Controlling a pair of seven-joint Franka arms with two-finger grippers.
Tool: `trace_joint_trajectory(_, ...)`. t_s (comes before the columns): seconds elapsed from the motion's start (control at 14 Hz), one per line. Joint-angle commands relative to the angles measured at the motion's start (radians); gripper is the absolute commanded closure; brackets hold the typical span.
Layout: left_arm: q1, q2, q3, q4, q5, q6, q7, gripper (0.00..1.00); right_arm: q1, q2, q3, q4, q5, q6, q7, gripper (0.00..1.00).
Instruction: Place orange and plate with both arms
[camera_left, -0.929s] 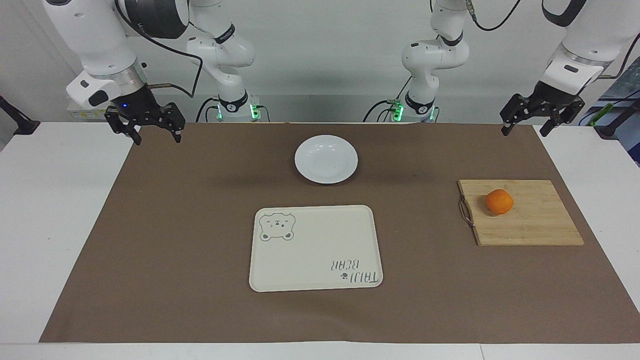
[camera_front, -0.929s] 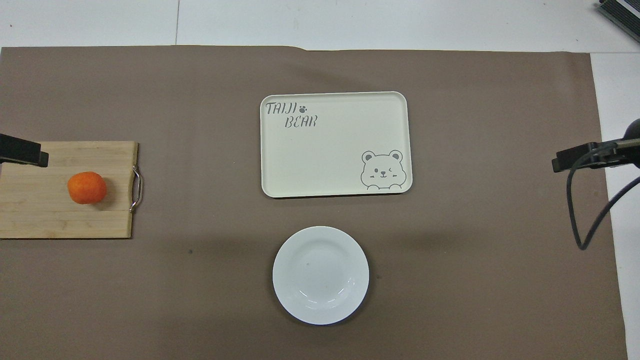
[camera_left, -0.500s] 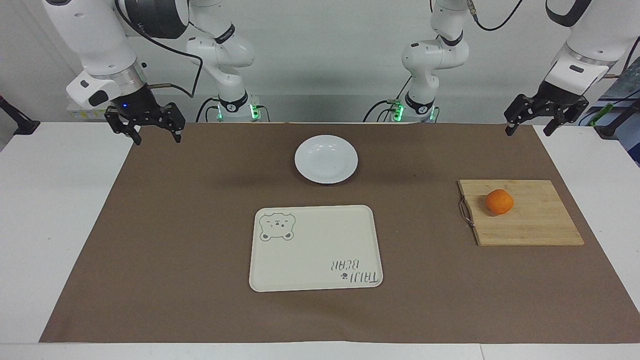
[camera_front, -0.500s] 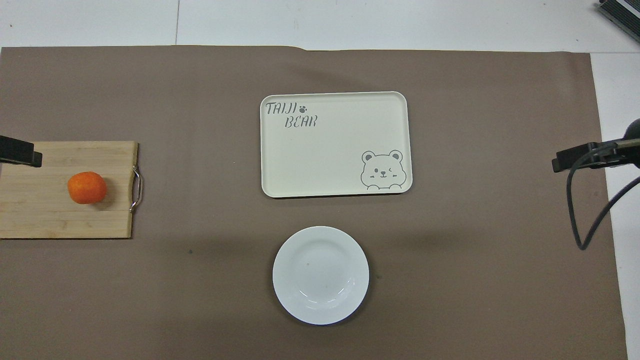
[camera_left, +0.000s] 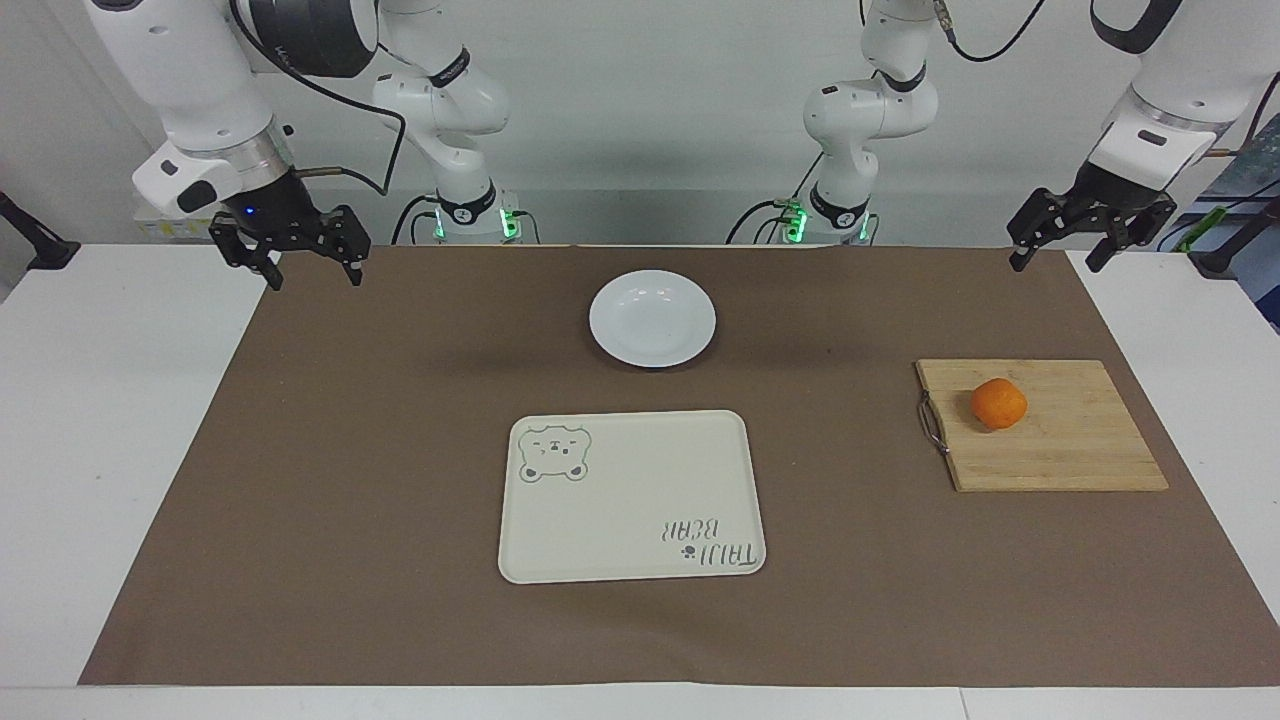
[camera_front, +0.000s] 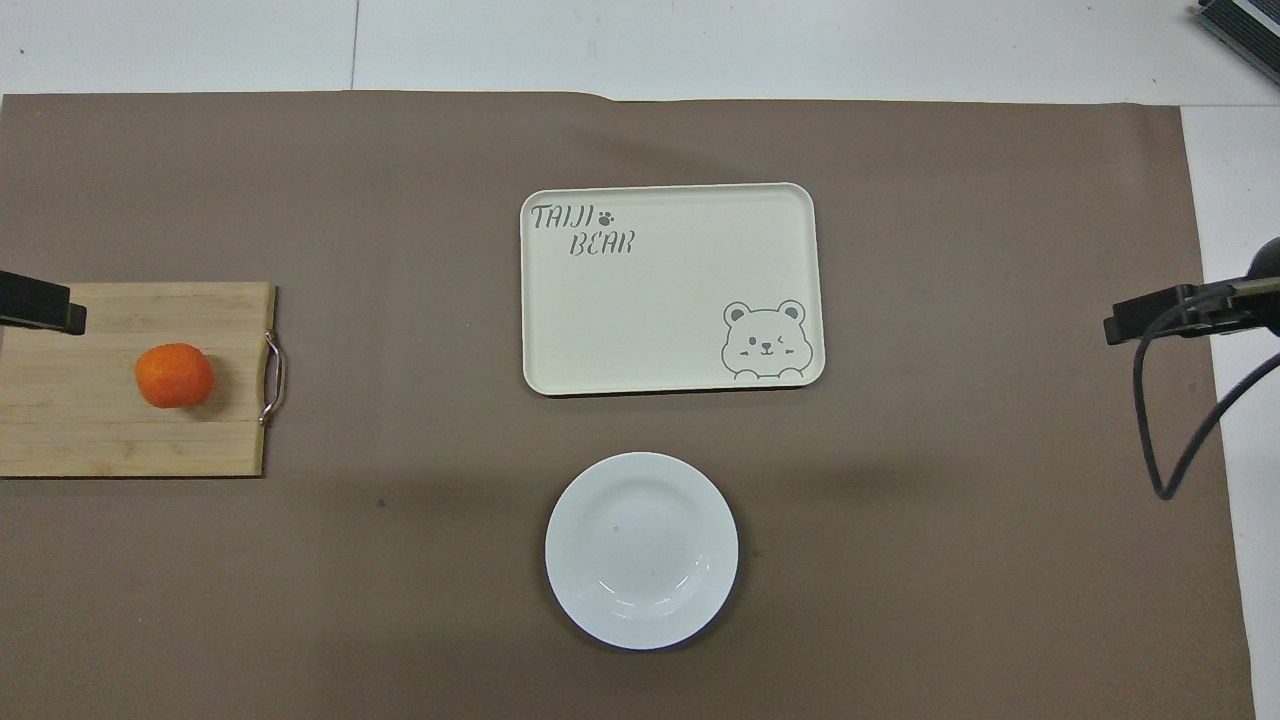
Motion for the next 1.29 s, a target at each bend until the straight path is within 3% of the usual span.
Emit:
trace_joint_trajectory(0.0, 0.004, -0.003, -0.006, 0.000, 0.015, -0.011, -0.007, 0.00, 0.001, 0.004, 0.002, 0.010, -0.008, -0.012, 0.021, 0.00)
trace_joint_trajectory(1.21, 0.002, -0.003, -0.006, -0.003, 0.007, 0.006, 0.004, 0.00, 0.001, 0.004, 0.002, 0.010, -0.008, -0.012, 0.021, 0.00)
